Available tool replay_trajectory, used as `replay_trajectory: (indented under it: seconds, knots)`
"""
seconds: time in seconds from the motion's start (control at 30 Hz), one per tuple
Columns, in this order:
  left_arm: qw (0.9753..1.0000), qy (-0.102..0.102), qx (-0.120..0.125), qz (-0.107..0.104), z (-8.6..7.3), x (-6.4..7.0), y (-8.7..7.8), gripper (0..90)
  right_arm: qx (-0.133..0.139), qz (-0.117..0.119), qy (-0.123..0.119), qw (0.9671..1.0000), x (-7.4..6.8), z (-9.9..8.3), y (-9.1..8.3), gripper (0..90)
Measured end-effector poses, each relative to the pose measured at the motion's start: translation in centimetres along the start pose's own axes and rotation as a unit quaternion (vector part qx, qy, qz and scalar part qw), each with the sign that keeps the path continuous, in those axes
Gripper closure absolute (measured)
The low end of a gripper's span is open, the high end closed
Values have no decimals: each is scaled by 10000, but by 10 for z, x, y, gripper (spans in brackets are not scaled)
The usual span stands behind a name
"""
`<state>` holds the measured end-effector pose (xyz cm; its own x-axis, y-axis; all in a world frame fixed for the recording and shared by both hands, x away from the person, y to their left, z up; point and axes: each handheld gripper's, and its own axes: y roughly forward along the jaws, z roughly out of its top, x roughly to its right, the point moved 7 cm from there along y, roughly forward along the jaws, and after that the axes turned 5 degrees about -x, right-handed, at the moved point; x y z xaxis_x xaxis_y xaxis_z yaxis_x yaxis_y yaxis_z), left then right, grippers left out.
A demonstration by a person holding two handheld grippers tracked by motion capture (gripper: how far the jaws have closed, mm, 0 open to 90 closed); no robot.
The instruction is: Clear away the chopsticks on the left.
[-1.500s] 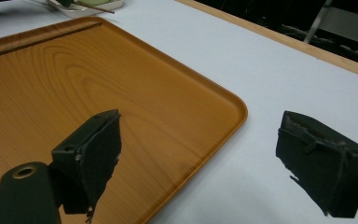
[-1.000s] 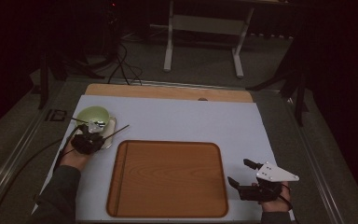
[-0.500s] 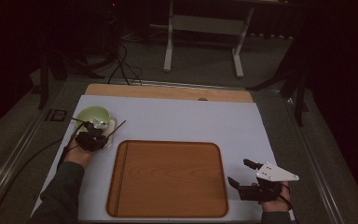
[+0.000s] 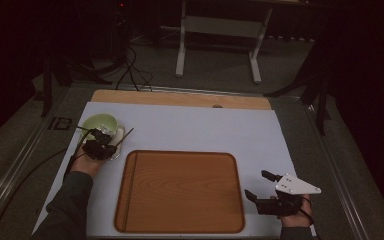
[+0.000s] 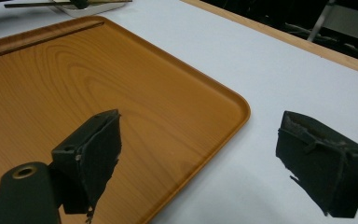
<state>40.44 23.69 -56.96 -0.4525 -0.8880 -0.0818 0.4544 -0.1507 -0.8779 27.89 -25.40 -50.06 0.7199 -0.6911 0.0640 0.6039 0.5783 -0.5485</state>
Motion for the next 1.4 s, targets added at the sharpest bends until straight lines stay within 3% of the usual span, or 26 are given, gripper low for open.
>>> replay_trajectory:
  seconds: [0.3, 0.67, 0.9, 1.4]
  knots:
    - [9993, -178, 289, -138, 4, 0, -17, 860, 15, -16, 14, 10000, 0, 0, -1, 134]
    - [9981, -203, 544, -211, 8, 9, -33, 860, 30, -34, 20, 10000, 0, 0, -1, 134]
    - [9959, -321, 787, -311, 11, 13, -46, 860, 19, -36, 11, 10000, 0, 0, -1, 134]
    - [9927, -260, 1092, -450, 16, 34, -66, 859, 9, -41, 9, 10000, 0, 0, -1, 134]
